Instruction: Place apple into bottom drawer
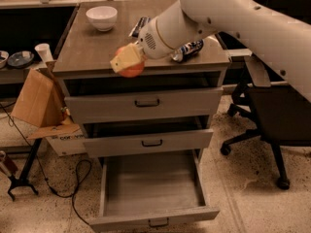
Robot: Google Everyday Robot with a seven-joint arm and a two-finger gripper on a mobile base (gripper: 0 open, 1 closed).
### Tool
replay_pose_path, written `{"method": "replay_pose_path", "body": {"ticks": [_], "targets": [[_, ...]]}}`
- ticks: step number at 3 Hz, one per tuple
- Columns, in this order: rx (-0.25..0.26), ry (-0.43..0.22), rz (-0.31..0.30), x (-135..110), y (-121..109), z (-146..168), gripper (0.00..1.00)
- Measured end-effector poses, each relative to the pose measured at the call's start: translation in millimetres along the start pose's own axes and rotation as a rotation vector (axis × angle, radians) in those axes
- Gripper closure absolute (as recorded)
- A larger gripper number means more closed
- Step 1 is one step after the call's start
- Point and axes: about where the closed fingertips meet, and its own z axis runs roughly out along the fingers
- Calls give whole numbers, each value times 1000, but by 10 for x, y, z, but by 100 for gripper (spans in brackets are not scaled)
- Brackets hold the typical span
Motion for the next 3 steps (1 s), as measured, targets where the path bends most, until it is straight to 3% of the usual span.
{"method": "replay_pose_path", "body": {"ticks": [1,2,3], "targets": [[-45,48,73,488,-4,29,100],[-38,116,185,1082,-93,329,100],[-21,173,323,1728,-128,834,100]]}}
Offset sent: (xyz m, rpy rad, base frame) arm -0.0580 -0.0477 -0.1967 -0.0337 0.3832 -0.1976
